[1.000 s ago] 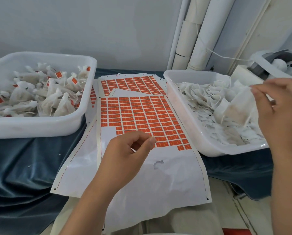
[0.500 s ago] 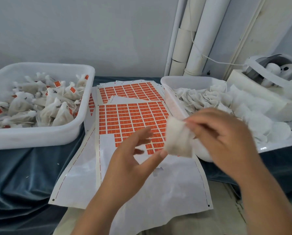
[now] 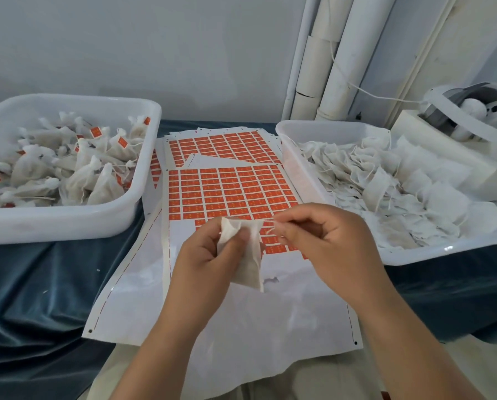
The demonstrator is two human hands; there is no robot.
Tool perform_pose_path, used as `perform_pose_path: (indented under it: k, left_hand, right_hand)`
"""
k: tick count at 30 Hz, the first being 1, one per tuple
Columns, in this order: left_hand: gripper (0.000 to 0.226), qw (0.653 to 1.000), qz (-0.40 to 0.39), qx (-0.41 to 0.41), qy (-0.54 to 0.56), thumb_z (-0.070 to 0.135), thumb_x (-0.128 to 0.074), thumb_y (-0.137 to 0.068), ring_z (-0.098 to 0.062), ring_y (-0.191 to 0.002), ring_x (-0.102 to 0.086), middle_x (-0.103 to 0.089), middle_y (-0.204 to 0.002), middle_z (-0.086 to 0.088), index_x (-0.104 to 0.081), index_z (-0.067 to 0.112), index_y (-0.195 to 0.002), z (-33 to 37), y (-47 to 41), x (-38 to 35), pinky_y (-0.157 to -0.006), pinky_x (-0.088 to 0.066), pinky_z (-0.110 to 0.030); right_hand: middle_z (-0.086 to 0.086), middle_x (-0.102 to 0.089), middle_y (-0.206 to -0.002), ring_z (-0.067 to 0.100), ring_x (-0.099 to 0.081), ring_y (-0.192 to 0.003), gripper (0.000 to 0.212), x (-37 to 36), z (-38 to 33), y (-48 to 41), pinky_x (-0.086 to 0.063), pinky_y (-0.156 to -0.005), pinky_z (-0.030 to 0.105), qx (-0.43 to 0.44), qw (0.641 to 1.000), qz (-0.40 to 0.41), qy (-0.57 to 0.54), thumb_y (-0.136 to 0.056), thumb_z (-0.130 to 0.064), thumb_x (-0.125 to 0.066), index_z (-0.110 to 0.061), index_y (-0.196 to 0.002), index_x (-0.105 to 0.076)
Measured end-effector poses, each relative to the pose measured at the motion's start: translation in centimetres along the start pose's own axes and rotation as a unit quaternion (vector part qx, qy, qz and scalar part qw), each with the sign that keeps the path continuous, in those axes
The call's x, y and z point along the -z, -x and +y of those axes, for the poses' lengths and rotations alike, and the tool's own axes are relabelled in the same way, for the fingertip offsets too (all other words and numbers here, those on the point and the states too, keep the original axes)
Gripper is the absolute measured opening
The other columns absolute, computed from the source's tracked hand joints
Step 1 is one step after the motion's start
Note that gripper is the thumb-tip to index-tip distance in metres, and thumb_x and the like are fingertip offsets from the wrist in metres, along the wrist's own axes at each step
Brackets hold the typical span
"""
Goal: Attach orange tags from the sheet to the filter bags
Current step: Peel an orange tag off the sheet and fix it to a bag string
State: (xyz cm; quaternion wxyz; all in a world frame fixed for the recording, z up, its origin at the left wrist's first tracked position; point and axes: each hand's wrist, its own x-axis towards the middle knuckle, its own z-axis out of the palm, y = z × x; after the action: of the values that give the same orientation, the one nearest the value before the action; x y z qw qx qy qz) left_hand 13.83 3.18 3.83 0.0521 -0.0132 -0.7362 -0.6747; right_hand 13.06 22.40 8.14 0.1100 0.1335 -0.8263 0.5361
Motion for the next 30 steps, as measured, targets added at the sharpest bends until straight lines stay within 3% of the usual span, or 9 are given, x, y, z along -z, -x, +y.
perform_pose_path:
  k: [5, 9, 12, 16, 18, 21, 24, 27, 30]
  left_hand:
    - [0.041, 1.000, 0.003, 0.020, -0.002, 0.064, -0.065, -0.079, 0.001, -0.099, -0.070, -0.074, -0.108, 0.026, -0.070, 0.038, -0.110, 0.2, 0.1, 0.1, -0.076, -0.056, -0.025]
    - [0.017, 0.999, -0.002, 0.032, -0.004, 0.042, -0.070, -0.094, 0.008, -0.098, -0.067, -0.071, -0.107, 0.031, -0.064, 0.040, -0.110, -0.3, -0.2, 0.1, -0.073, -0.052, -0.020]
    - [0.010, 0.998, -0.020, 0.059, -0.016, 0.033, -0.062, -0.103, 0.008, -0.094, -0.067, -0.070, -0.102, 0.028, -0.059, 0.039, -0.110, -0.6, -0.6, 0.2, -0.076, -0.051, -0.024]
    - [0.021, 0.990, -0.119, 0.064, -0.046, 0.061, -0.052, -0.099, 0.014, -0.101, -0.061, -0.058, -0.111, 0.042, -0.054, 0.065, -0.119, 0.3, -0.2, 0.6, -0.067, -0.051, -0.009]
    - [0.030, 0.989, -0.134, 0.029, -0.064, 0.075, -0.051, -0.083, 0.014, -0.102, -0.060, -0.062, -0.109, 0.038, -0.062, 0.064, -0.109, 0.7, 0.1, 0.5, -0.061, -0.048, -0.001]
    - [0.027, 0.992, -0.109, -0.002, -0.060, 0.068, -0.047, -0.086, 0.007, -0.093, -0.064, -0.070, -0.094, 0.026, -0.068, 0.052, -0.089, 0.7, 0.1, -0.1, -0.066, -0.048, -0.003]
    - [0.034, 0.992, -0.107, -0.012, -0.065, 0.066, -0.040, -0.088, 0.001, -0.077, -0.062, -0.068, -0.082, 0.015, -0.064, 0.043, -0.083, 0.5, 0.0, -0.1, -0.065, -0.047, -0.005]
    - [0.042, 0.991, -0.117, -0.019, -0.055, 0.064, -0.037, -0.092, -0.003, -0.076, -0.062, -0.066, -0.081, 0.009, -0.062, 0.033, -0.081, 0.4, -0.1, 0.4, -0.069, -0.048, -0.006]
    - [0.039, 0.989, -0.137, -0.029, -0.049, 0.060, -0.037, -0.095, -0.004, -0.077, -0.065, -0.068, -0.080, 0.011, -0.064, 0.036, -0.078, 0.7, 0.1, 0.5, -0.070, -0.048, -0.007]
  right_hand:
    - [-0.015, -0.077, -0.096, 0.008, -0.075, -0.086, 0.024, -0.2, 0.0, -0.1, -0.057, -0.072, 0.013, -0.022, 0.999, -0.016, -0.019, -0.100, -0.017, -0.069, -0.038, -0.109, -0.075]
    - [-0.027, -0.072, -0.097, -0.001, -0.071, -0.088, 0.024, 0.0, 0.4, -0.2, -0.054, -0.076, 0.011, -0.044, 0.982, -0.134, 0.123, -0.103, -0.028, -0.063, -0.050, -0.102, -0.071]
    - [-0.022, -0.072, -0.088, 0.000, -0.071, -0.080, 0.017, 1.0, 0.9, -0.6, -0.053, -0.069, 0.015, -0.100, 0.961, -0.210, 0.147, -0.104, -0.033, -0.063, -0.040, -0.094, -0.075]
    - [-0.001, -0.064, -0.078, 0.011, -0.059, -0.068, 0.019, 1.6, 1.6, -0.8, -0.051, -0.063, 0.022, -0.190, 0.950, -0.233, -0.080, -0.102, -0.028, -0.061, -0.028, -0.092, -0.077]
    - [0.004, -0.056, -0.077, 0.013, -0.051, -0.063, 0.022, 1.0, 1.7, -0.9, -0.044, -0.057, 0.024, -0.240, 0.911, -0.220, -0.254, -0.099, -0.025, -0.059, -0.020, -0.084, -0.075]
    - [0.002, -0.048, -0.070, 0.012, -0.044, -0.056, 0.027, -0.5, 1.9, -0.7, -0.038, -0.052, 0.024, -0.261, 0.856, -0.241, -0.376, -0.103, -0.022, -0.052, -0.016, -0.083, -0.068]
    - [-0.003, -0.039, -0.061, 0.009, -0.035, -0.048, 0.026, -1.2, 1.7, -0.6, -0.032, -0.046, 0.022, -0.256, 0.818, -0.249, -0.451, -0.102, -0.021, -0.050, -0.017, -0.077, -0.058]
    - [-0.006, -0.038, -0.057, 0.008, -0.026, -0.046, 0.020, -0.9, 1.3, -0.7, -0.026, -0.044, 0.020, -0.232, 0.747, -0.217, -0.584, -0.093, -0.014, -0.057, -0.016, -0.074, -0.053]
    - [-0.005, -0.042, -0.059, 0.009, -0.029, -0.049, 0.019, -0.7, 1.0, -0.6, -0.030, -0.045, 0.020, -0.185, 0.741, -0.204, -0.612, -0.090, -0.012, -0.067, -0.013, -0.076, -0.055]
